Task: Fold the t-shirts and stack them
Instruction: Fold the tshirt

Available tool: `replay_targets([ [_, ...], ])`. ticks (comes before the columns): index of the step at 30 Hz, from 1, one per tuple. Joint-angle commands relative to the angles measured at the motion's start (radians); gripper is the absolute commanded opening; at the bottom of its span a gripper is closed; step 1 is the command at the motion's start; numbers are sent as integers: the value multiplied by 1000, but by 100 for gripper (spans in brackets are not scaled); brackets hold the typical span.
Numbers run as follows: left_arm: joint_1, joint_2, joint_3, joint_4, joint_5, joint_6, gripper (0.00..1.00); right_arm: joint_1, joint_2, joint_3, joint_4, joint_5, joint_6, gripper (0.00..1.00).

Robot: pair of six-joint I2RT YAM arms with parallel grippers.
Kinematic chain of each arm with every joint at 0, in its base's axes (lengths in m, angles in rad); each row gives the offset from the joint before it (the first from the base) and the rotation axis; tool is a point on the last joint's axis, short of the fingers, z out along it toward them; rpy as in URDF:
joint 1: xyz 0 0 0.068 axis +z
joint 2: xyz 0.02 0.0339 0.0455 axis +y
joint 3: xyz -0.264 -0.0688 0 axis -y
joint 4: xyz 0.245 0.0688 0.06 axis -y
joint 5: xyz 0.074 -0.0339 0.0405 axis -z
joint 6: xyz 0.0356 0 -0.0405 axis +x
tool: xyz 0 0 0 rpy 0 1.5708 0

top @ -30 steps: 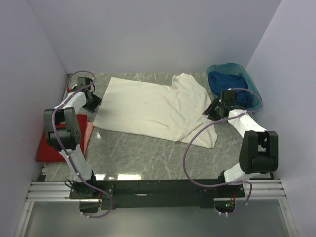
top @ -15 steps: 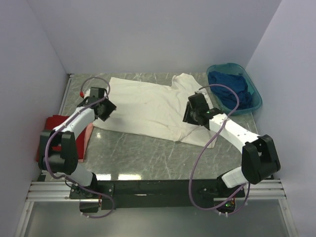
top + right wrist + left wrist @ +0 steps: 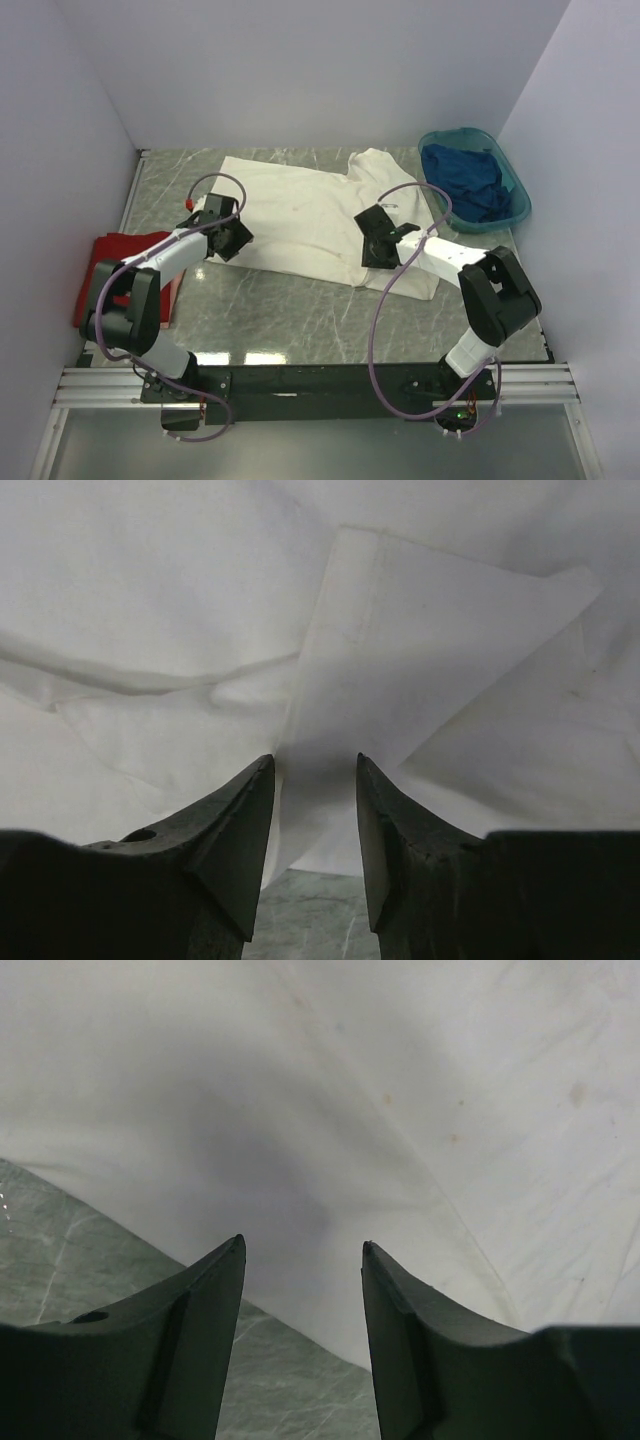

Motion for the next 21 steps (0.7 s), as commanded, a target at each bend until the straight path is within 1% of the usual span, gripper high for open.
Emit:
replay_targets([
  [1,-9,4,-22,40,-22,7,55,9,5,32,-6,52,5,45],
  [5,-10,4,-37,43,-22,9,55,9,-9,15,0,43,6,39],
  [6,-10,4,-39,43,-22,7,55,8,-9,13,0,42,5,32],
  [8,-10,3,-40,43,-22,10,55,8,-13,9,2,37,6,24],
  [9,-10,3,-40,41,-25,10,55,9,-15,9,2,28,5,25],
  [12,-10,3,-48,49,-22,12,55,9,-23,13,5,9,2,31],
  [14,-10,7,-49,47,-22,13,55,11,-33,18,8,0,2,32],
  [15,-10,7,-49,47,-22,13,54,11,-33,21,5,-3,2,35],
  [21,-10,7,-49,43,-26,16,55,32,-14,44,-6,3,-1,41],
])
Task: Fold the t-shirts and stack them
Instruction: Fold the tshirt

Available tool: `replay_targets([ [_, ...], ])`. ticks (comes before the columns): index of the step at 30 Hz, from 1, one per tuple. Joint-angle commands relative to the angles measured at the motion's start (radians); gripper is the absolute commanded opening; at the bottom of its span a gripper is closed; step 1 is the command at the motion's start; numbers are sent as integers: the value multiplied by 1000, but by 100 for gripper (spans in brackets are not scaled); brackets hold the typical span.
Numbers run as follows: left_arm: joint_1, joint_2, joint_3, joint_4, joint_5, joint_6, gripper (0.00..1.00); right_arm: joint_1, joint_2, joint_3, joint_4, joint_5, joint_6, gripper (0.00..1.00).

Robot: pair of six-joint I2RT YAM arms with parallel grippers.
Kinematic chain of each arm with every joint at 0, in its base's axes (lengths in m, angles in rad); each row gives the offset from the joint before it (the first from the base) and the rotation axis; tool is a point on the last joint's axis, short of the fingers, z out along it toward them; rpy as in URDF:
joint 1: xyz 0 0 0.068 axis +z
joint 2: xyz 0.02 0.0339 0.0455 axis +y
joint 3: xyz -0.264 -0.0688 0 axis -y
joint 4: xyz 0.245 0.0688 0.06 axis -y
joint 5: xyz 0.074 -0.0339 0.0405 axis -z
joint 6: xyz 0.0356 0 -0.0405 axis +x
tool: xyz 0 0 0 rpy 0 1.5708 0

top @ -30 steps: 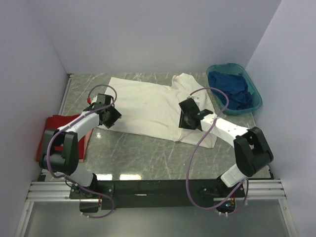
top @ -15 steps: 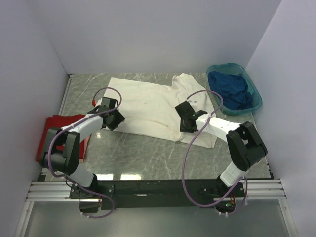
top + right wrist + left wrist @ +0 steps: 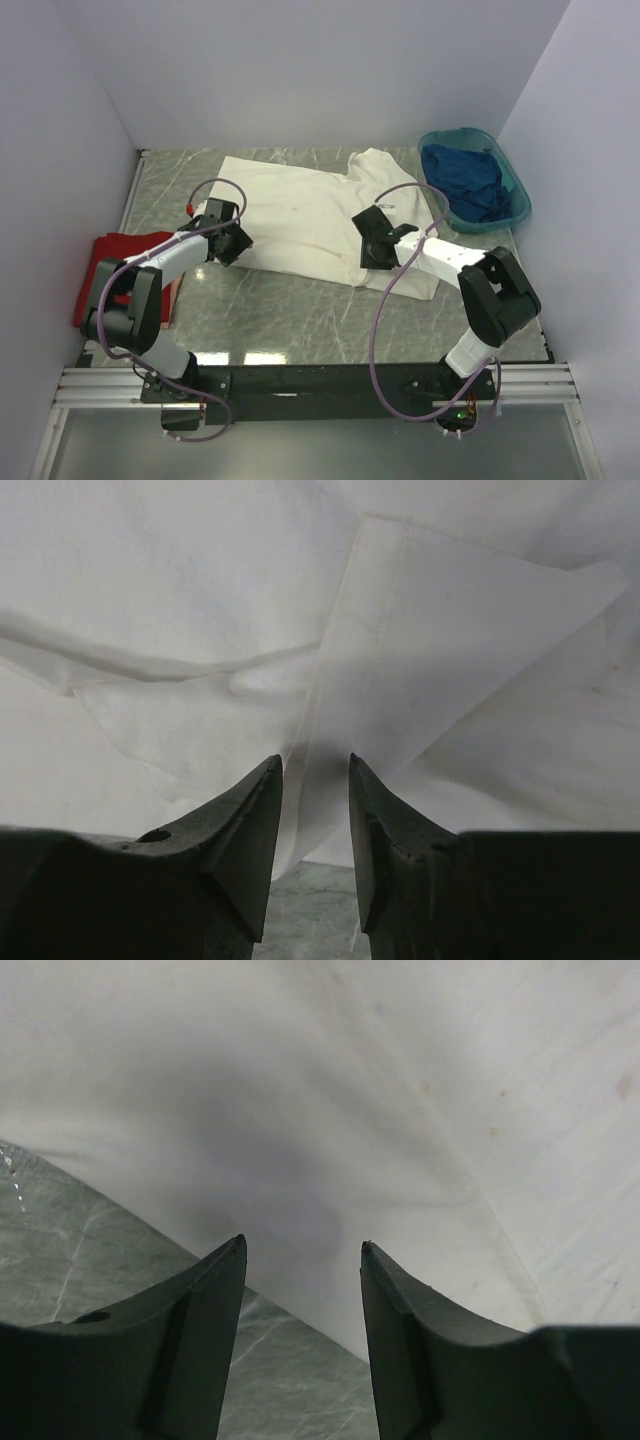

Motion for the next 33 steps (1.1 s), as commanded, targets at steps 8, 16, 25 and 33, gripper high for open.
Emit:
replay_targets([
  [8,-3,3,-3,17,-27,14,54,33,36,53,-19,39,-4,41],
  [16,-3,3,-9,16,-32,17,54,33,25,28,-38,76,-8,34],
  [25,-3,14,-12,14,-37,16,54,25,14,93,-53,66,-7,0],
  [33,-3,28,-19,20,-35,19,54,-82,23,183,-39,-10,-7,0],
])
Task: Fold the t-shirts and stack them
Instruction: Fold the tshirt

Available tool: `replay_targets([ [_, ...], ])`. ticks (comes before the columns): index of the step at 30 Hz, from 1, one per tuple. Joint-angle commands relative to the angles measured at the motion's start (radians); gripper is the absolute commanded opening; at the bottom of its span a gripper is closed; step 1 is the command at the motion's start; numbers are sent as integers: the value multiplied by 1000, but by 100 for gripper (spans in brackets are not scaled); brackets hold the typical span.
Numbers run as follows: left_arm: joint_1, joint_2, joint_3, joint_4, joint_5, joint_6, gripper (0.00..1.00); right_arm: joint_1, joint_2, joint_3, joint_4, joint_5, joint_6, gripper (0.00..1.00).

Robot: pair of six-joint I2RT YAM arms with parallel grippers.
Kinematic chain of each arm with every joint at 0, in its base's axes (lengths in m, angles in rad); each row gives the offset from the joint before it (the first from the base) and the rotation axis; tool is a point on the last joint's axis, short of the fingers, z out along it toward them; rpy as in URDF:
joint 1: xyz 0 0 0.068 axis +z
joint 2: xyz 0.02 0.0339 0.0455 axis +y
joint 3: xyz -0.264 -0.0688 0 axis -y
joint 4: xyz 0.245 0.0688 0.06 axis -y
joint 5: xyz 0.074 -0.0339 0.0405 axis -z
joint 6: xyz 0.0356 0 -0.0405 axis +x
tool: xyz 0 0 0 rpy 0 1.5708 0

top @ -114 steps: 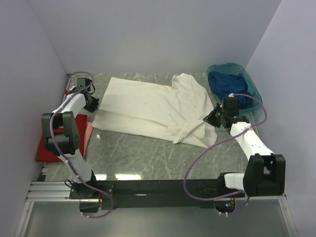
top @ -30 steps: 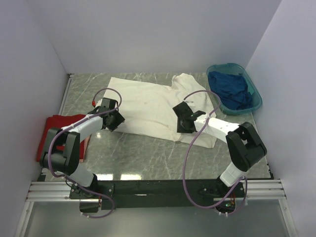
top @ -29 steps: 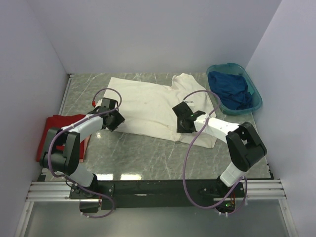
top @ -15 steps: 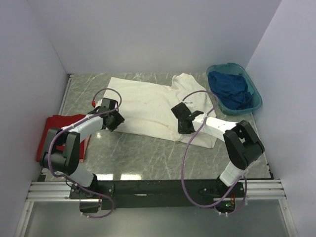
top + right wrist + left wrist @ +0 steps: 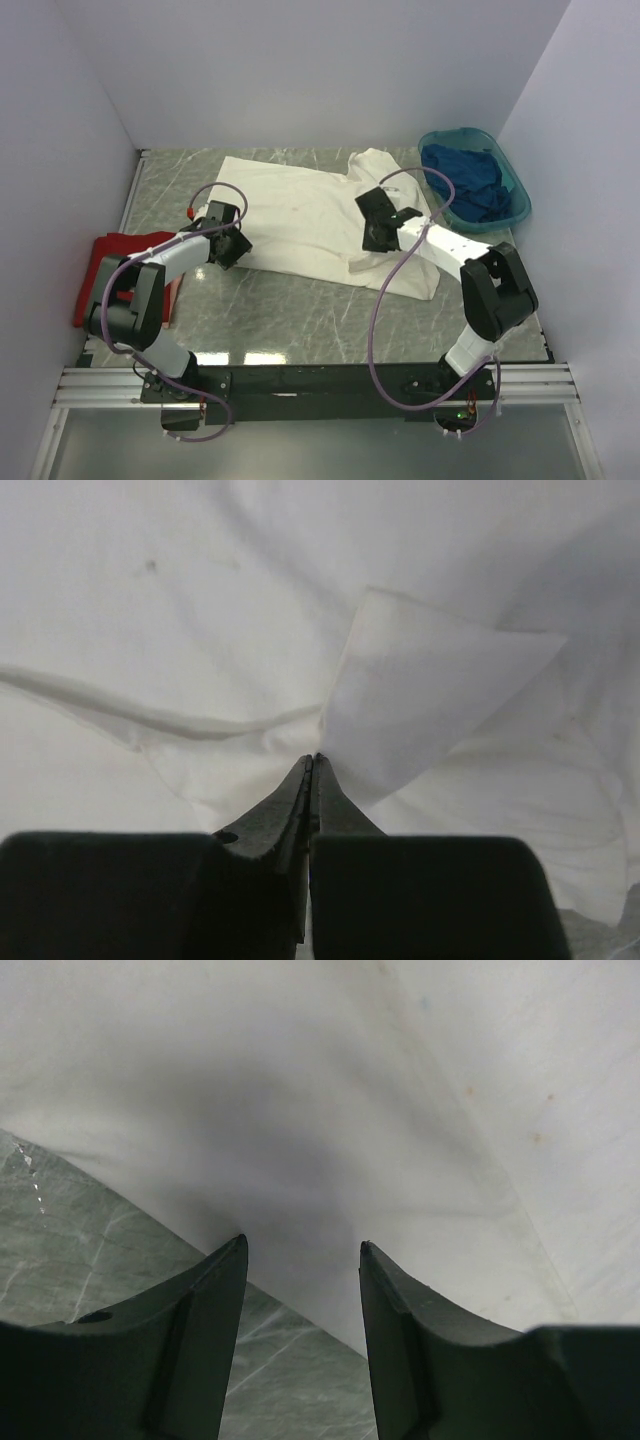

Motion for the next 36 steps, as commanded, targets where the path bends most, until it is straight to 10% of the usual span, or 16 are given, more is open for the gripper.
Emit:
replay_targets([
  [1,-3,3,-6,22,-18,15,54,-57,-4,68,22,-32,0,0],
  [36,-3,-24,-14,8,-19,21,54,-196,165,150,215,-12,92,0],
])
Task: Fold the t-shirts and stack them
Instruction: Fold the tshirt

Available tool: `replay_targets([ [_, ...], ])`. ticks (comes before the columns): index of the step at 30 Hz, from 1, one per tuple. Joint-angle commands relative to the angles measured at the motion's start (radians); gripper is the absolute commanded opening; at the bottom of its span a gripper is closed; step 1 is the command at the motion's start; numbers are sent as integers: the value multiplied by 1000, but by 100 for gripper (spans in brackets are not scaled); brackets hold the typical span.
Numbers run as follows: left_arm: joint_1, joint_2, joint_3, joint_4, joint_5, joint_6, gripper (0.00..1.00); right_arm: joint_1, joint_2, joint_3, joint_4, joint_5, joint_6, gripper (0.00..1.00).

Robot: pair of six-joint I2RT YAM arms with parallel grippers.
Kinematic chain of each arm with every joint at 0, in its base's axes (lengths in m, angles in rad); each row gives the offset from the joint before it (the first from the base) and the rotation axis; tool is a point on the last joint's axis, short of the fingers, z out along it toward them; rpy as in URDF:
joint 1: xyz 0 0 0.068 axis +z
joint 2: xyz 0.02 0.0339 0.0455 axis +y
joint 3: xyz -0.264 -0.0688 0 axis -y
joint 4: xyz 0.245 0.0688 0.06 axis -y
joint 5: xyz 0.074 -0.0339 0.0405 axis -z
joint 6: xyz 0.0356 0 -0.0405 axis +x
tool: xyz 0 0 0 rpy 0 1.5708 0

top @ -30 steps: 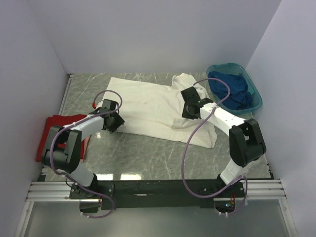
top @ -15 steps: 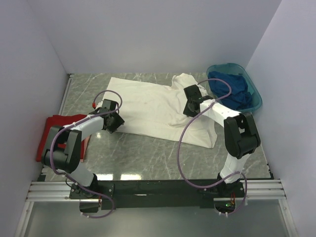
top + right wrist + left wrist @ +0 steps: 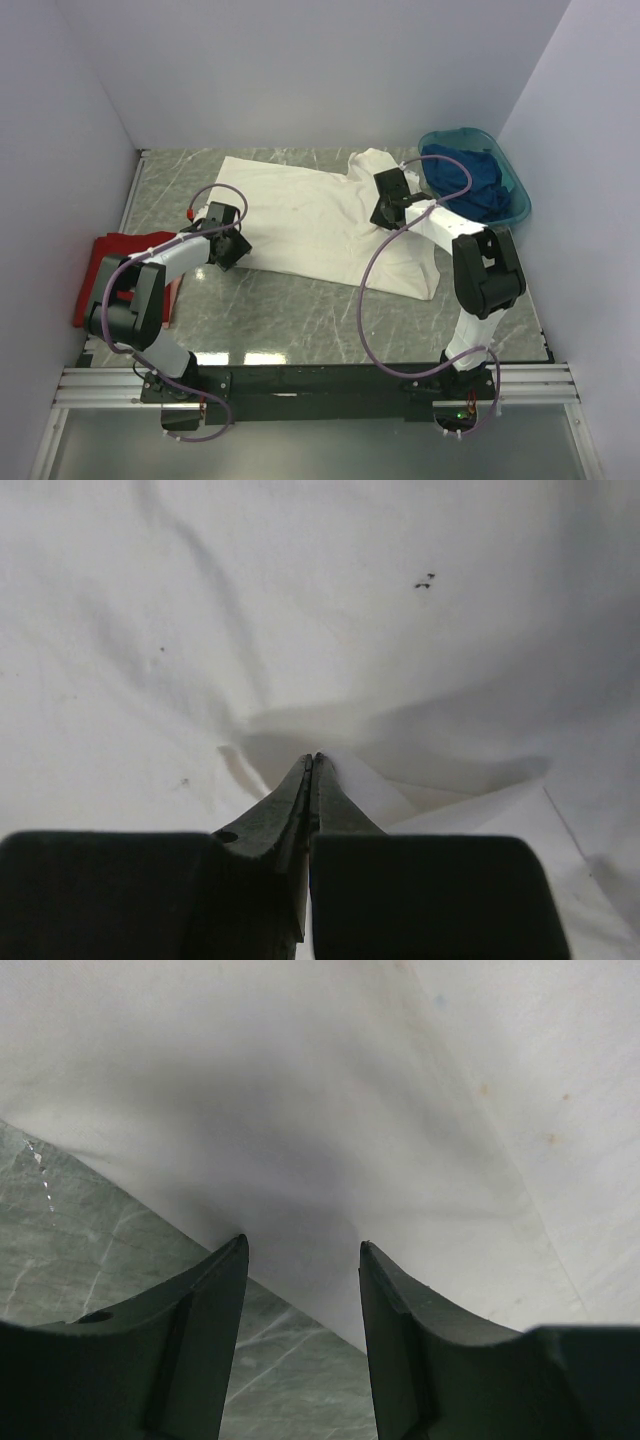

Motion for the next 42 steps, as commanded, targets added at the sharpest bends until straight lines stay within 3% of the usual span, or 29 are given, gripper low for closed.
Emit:
replay_targets([
  [1,-3,-26,-6,8,-12,22,54,-12,20,25,41,52,-4,0],
  [3,-3,-29,-10,10,-12,22,54,-15,19,22,44,60,-14,0],
  [5,-3,-31,-13,13,-9,24,54,-17,16,21,60,48,-36,6],
  [6,-3,-31,-14,13,-9,24,54,-18,14,21,63,47,-46,11],
  [7,-3,-31,-16,13,-9,24,54,-18,11,19,66,46,-60,24],
  [10,-3,-34,-16,13,-9,28,54,-27,-10,13,49,63,-80,46],
  [12,-3,-34,-11,13,-6,31,54,-66,-52,-14,41,42,-70,51],
  [19,-3,-40,-2,14,6,34,54,-178,-176,-161,41,-34,-37,52],
  [24,-3,-34,6,20,19,36,54,-225,-169,-209,67,-97,-32,52],
  [42,-4,-37,13,22,23,42,54,-221,-92,-220,110,-212,0,50],
])
